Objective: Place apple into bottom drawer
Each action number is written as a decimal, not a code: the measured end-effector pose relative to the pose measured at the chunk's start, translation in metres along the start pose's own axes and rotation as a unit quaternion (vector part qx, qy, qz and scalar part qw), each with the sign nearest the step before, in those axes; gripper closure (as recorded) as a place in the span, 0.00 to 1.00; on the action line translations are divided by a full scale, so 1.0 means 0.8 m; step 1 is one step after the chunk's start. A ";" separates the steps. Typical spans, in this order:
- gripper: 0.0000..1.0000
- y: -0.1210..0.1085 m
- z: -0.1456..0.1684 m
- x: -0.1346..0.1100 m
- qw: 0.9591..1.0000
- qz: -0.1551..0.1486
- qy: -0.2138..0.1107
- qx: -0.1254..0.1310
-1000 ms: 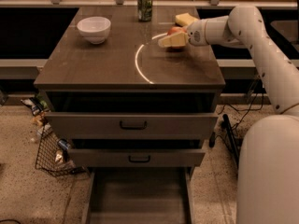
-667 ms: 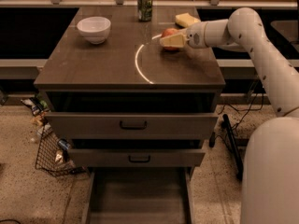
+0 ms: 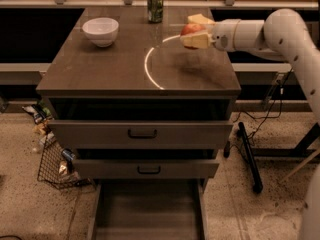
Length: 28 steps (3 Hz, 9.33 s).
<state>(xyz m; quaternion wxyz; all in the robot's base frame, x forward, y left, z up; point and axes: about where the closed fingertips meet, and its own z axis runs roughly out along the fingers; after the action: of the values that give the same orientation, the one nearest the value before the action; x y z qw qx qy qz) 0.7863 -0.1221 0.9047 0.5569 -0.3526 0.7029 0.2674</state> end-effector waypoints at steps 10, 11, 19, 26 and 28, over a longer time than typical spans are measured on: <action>1.00 0.408 -0.173 0.179 0.981 0.089 0.127 -0.117; 1.00 0.445 -0.127 0.232 0.980 0.100 0.089 -0.145; 1.00 0.474 0.029 0.658 0.982 -0.004 0.175 -0.064; 0.40 0.402 0.147 0.922 0.965 0.023 0.258 -0.036; 0.15 0.401 0.149 0.918 0.966 0.026 0.252 -0.040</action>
Offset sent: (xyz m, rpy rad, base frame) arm -0.1414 0.0145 0.0355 -0.1556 0.0111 0.0320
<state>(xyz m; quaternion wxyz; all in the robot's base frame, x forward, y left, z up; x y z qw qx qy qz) 0.5064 0.0198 0.1578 0.3397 -0.4122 0.8183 0.2121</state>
